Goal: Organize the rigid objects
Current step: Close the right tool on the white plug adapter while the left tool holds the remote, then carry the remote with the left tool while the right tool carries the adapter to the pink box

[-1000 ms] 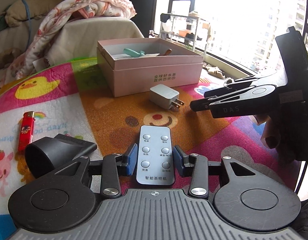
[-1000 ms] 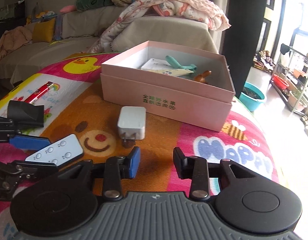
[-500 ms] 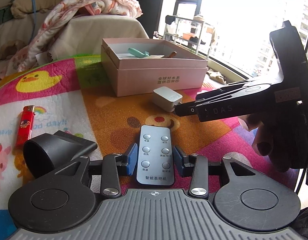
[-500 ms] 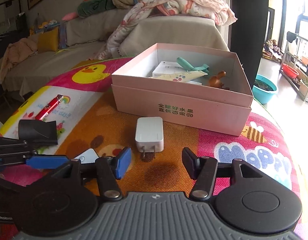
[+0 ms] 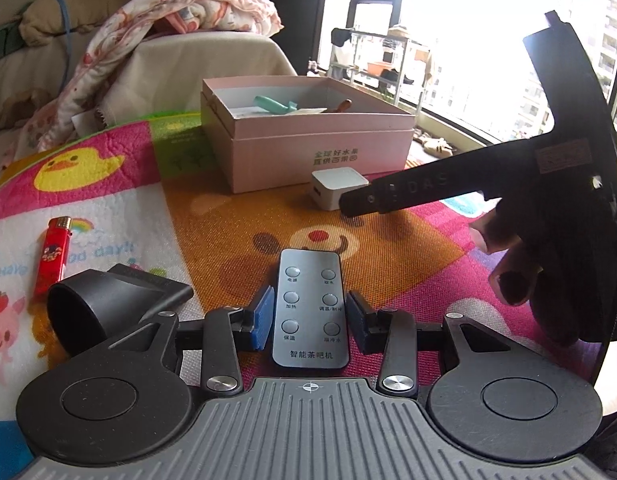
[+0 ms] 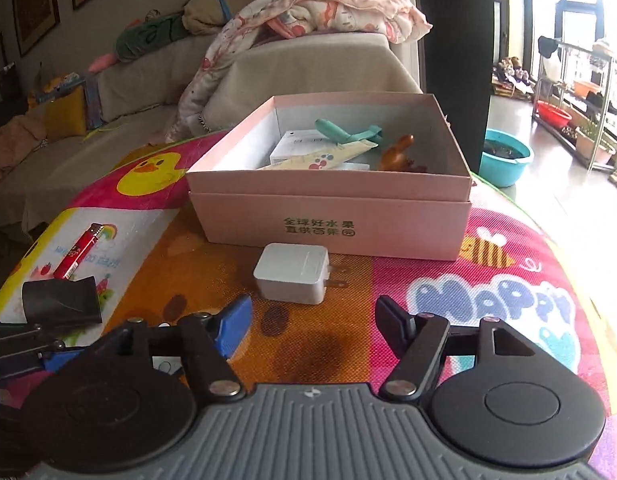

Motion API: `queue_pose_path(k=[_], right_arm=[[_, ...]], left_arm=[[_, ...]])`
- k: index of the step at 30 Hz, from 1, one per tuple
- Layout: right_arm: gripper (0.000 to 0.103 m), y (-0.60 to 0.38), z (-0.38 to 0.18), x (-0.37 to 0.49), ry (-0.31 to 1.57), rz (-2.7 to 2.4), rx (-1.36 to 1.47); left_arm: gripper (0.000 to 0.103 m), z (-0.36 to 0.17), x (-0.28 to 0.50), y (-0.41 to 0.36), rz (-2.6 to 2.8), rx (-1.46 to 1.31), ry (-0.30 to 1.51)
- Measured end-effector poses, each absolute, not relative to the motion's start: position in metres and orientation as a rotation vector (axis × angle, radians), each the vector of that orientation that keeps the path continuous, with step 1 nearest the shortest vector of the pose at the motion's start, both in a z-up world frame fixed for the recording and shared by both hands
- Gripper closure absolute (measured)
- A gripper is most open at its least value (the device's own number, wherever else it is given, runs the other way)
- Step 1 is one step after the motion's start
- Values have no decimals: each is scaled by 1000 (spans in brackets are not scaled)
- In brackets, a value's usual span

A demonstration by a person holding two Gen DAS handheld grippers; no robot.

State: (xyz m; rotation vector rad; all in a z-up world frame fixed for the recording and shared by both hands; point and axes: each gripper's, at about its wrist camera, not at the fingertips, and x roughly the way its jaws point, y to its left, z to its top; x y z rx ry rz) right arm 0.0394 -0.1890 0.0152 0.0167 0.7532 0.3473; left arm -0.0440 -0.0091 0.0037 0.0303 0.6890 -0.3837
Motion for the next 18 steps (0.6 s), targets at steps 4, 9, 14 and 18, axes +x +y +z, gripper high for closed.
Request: queue_pose_path(k=[4, 9, 14, 18], right_arm=[[32, -169, 9, 52, 767, 315, 16], [41, -155, 6, 62, 750, 284, -50], [44, -163, 11, 53, 751, 320, -61], [44, -173, 15, 38, 739, 337, -88]], left_arm=[[60, 3, -48, -15, -371, 78, 678], [59, 3, -49, -17, -364, 93, 670], [59, 5, -36, -15, -369, 62, 703], [59, 9, -31, -27, -354, 127, 736]])
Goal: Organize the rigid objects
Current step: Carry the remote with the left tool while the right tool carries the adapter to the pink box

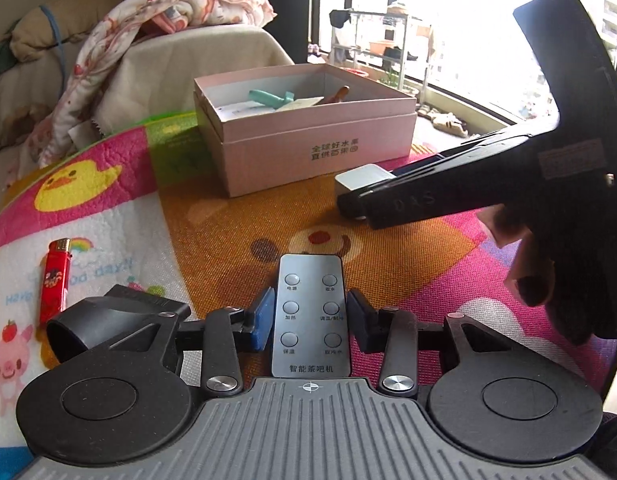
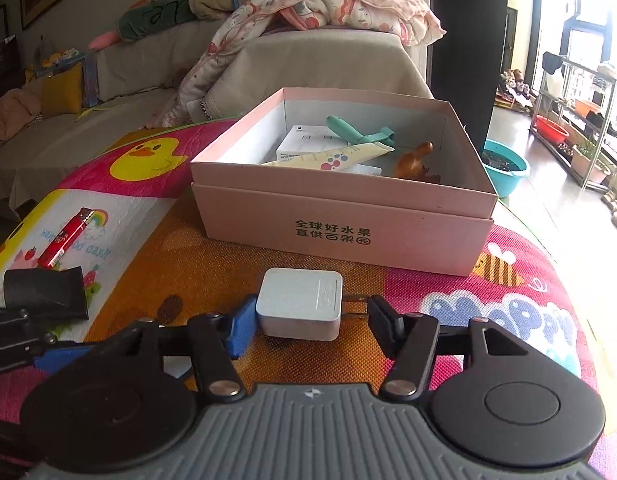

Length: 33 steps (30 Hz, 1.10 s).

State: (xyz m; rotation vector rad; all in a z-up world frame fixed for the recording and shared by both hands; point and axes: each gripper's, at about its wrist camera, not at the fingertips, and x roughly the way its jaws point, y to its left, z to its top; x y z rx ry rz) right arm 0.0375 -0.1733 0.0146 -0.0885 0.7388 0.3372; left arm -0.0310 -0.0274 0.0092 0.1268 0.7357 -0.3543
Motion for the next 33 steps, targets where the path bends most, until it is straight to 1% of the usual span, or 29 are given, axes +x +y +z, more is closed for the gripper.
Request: queue_pose_path(k=[5, 8, 11, 14, 16, 19, 21, 23, 25, 28, 33], right_arm=[[43, -188, 21, 11, 704, 368, -136], [44, -199, 28, -1, 683, 391, -141], [44, -212, 42, -9, 646, 403, -124], [44, -224, 71, -8, 567, 404, -75], [44, -232, 100, -3, 482, 394, -45], [44, -242, 148, 15, 333, 346, -28], [44, -244, 169, 31, 277, 310, -29], [44, -240, 178, 49, 257, 276, -47], [44, -233, 171, 62, 275, 254, -65], [44, -218, 143, 80, 368, 279, -75], [44, -196, 93, 107, 518, 320, -114]], left_arm=[[60, 11, -38, -31, -400, 133, 735], [60, 12, -50, -37, -450, 196, 706], [60, 24, -48, -39, -466, 212, 677], [60, 58, -34, -38, -475, 207, 600], [60, 91, -17, -36, -468, 193, 514], [60, 140, 20, -32, -439, 135, 374], [60, 162, 55, -27, -451, 55, 334], [60, 174, 100, -18, -510, -87, 364], [60, 171, 142, -14, -537, -205, 445], [60, 147, 186, -25, -464, -169, 566], [60, 102, 226, -38, -435, -104, 710]])
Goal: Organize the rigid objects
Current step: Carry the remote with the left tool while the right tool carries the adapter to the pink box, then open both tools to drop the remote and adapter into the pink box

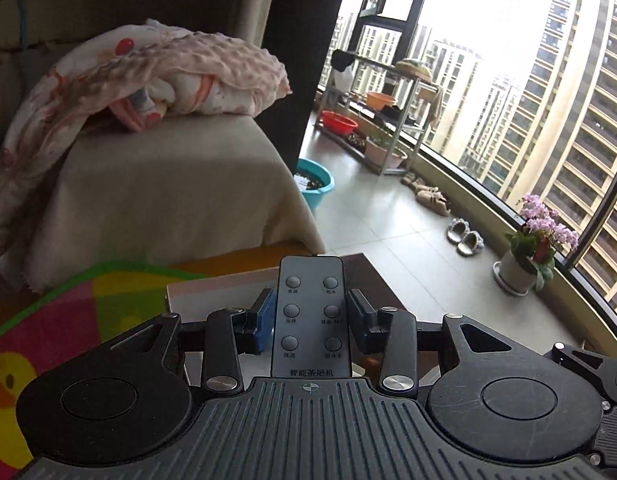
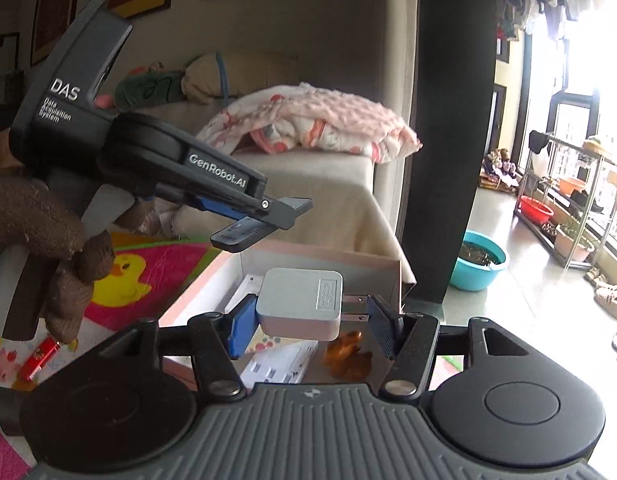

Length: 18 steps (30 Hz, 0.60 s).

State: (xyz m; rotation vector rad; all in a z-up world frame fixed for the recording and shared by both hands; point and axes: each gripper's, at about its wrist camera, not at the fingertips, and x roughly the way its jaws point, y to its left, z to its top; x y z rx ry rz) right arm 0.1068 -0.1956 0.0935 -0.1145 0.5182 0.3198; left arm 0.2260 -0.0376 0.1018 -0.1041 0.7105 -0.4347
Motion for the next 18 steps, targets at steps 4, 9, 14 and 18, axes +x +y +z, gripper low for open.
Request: queue_pose_path(k=[4, 9, 14, 18], right_arm=[[44, -189, 68, 130, 623, 343, -87], [44, -186, 53, 142, 679, 335, -57], [44, -182, 46, 139, 695, 332, -80], [44, -181, 45, 139, 694, 323, -92]], left_arm=[[60, 81, 243, -38, -423, -113, 770], [60, 68, 248, -44, -412, -70, 805], [60, 61, 245, -51, -385, -34, 813], [60, 57, 245, -52, -372, -33, 826]])
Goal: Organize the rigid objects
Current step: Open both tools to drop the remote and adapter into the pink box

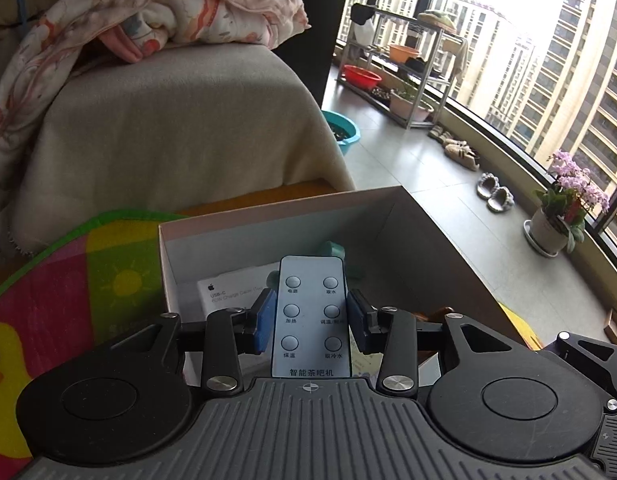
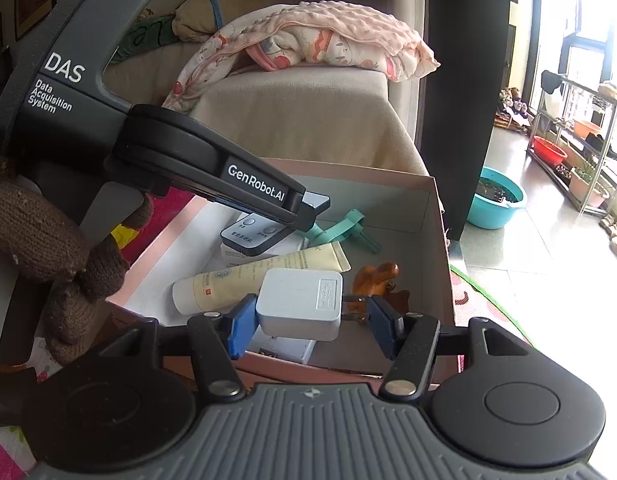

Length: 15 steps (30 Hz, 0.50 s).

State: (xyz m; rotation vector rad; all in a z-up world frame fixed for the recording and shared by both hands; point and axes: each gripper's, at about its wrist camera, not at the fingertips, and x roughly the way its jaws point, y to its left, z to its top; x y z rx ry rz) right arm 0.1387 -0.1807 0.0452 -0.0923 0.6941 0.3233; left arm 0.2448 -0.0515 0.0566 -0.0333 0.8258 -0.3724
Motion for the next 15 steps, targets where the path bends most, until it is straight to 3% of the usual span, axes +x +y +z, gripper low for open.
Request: queue_pose_path(k=[7, 15], right_arm=[[43, -182, 46, 138, 703, 333, -83], [38, -189, 56, 110, 610, 353, -50]], left_arm=[[61, 54, 243, -48, -384, -65, 830], [61, 79, 215, -22, -427, -161, 711]])
